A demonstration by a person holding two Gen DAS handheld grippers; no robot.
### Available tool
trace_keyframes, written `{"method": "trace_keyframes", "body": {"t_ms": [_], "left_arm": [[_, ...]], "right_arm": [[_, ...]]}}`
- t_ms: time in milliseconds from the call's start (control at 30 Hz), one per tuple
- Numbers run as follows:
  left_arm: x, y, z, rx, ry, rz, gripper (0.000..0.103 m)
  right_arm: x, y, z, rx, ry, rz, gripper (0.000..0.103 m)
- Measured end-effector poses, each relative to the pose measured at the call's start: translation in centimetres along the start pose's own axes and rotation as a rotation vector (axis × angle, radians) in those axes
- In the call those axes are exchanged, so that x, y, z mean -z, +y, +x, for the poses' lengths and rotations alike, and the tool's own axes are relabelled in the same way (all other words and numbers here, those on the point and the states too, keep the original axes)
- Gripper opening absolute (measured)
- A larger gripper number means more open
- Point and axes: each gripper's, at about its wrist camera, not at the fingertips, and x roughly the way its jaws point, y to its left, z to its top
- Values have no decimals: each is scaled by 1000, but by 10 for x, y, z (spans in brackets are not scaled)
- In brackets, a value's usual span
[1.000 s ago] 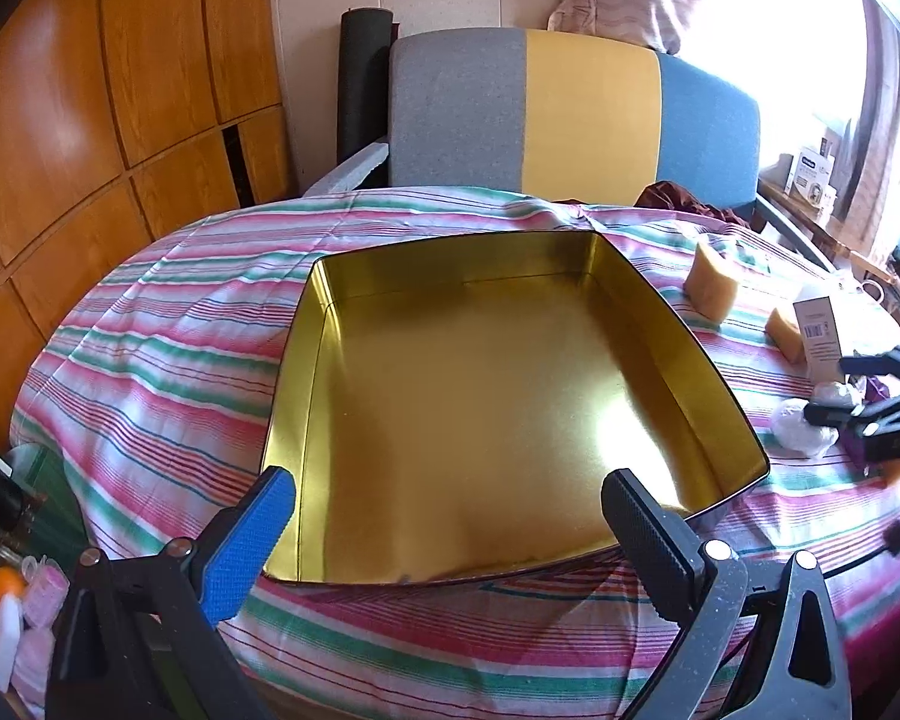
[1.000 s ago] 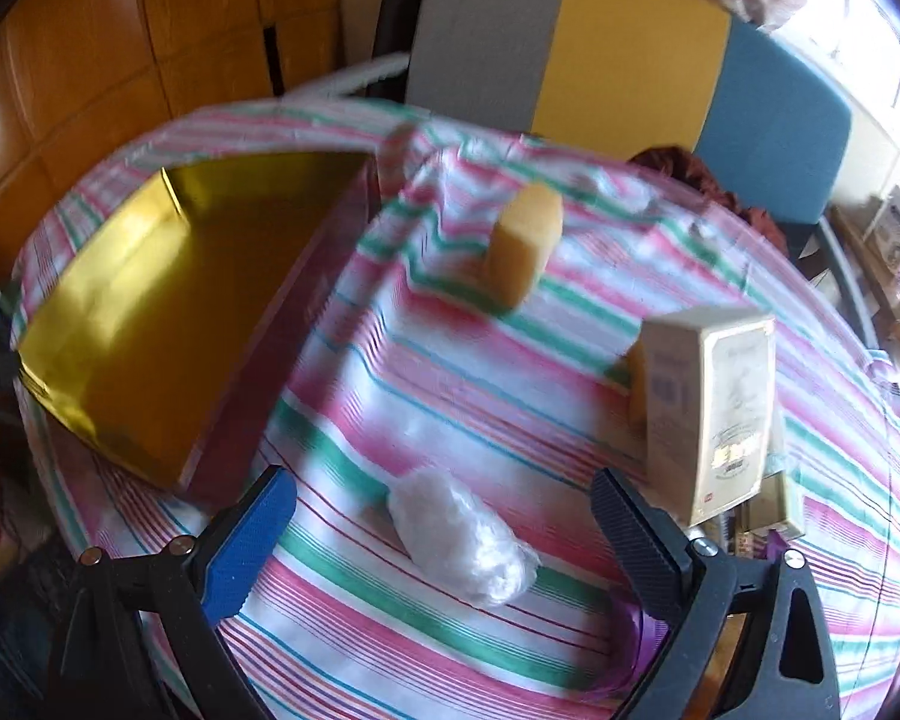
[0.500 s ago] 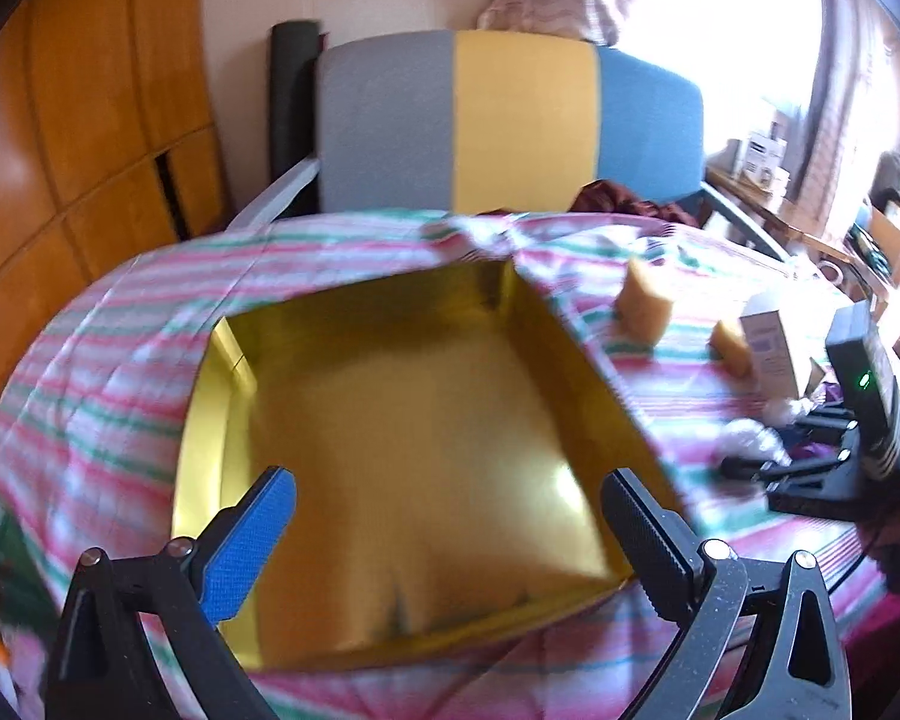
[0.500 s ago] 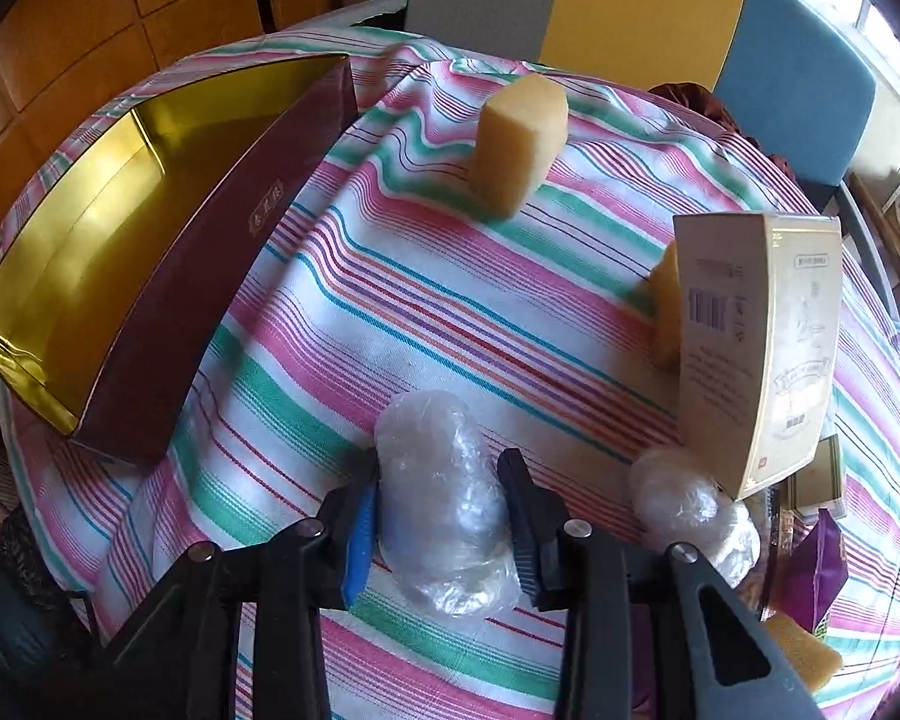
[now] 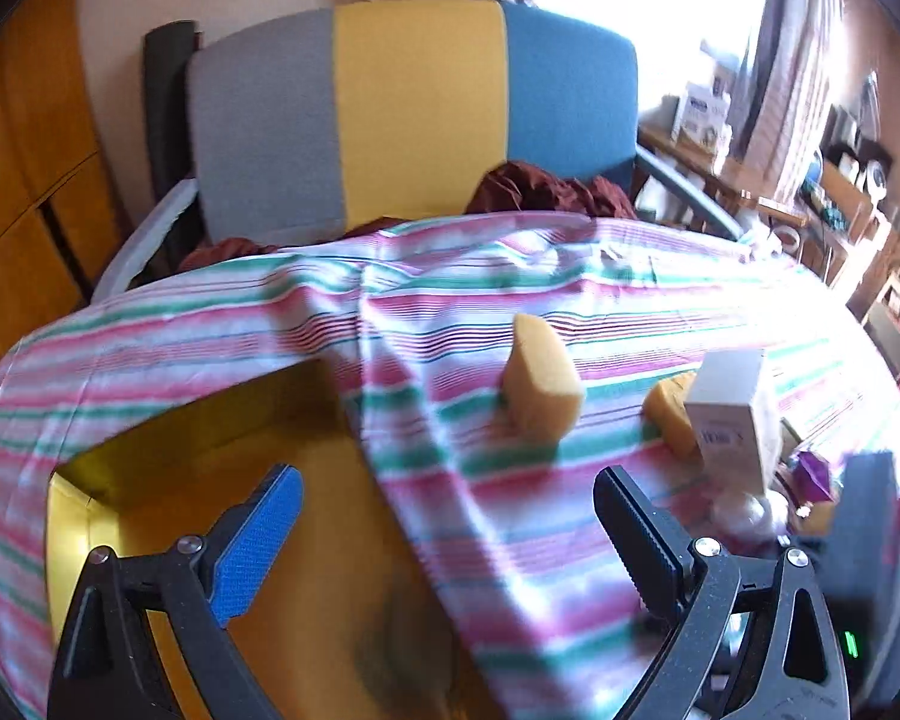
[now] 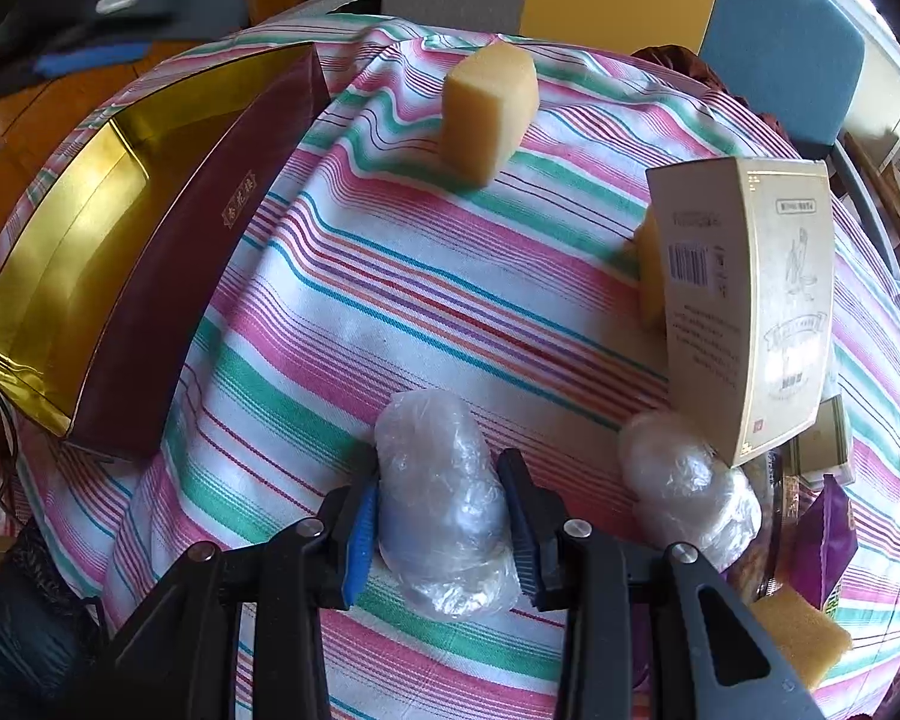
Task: Organize objects
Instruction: 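Grasp the yellow sponge block with the left tool while the right tool holds the bundle, then carry the yellow sponge into the gold tray and open the left tool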
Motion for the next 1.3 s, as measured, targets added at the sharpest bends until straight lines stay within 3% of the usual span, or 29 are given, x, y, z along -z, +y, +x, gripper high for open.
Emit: {"method": "trace_keyframes", "body": {"t_ms": [133, 400, 433, 467, 500, 533, 633, 900, 1067, 1300], "left_arm": [[-19, -18, 42, 5, 67, 15, 86], [-40, -46, 101, -18, 129, 31, 86], [-42, -47, 109, -19, 143, 26, 78], [-43, -47, 119, -5, 165, 17, 53], [-43, -46, 126, 8, 184, 11, 37], [-42, -46, 128, 23, 191, 0, 35], [-36, -45, 112, 29, 149, -9, 34], [1, -38, 17, -22, -12, 73, 34], [35, -20, -35, -38, -64, 46, 35], [70, 12, -80, -100, -119, -5, 35]], "right_arm": [[1, -4, -4, -11, 3, 4, 38], [4, -10, -13, -19, 5, 7, 38], [4, -11, -14, -19, 4, 8, 38], [5, -12, -15, -19, 3, 8, 38], [6, -12, -17, -20, 2, 9, 38], [6, -13, -18, -19, 0, 7, 38], [8, -15, -23, -17, -5, -1, 38], [14, -19, -37, 1, -17, -18, 38], [19, -20, -47, 21, -31, -35, 38], [27, -26, -62, 28, -50, -34, 38]]}}
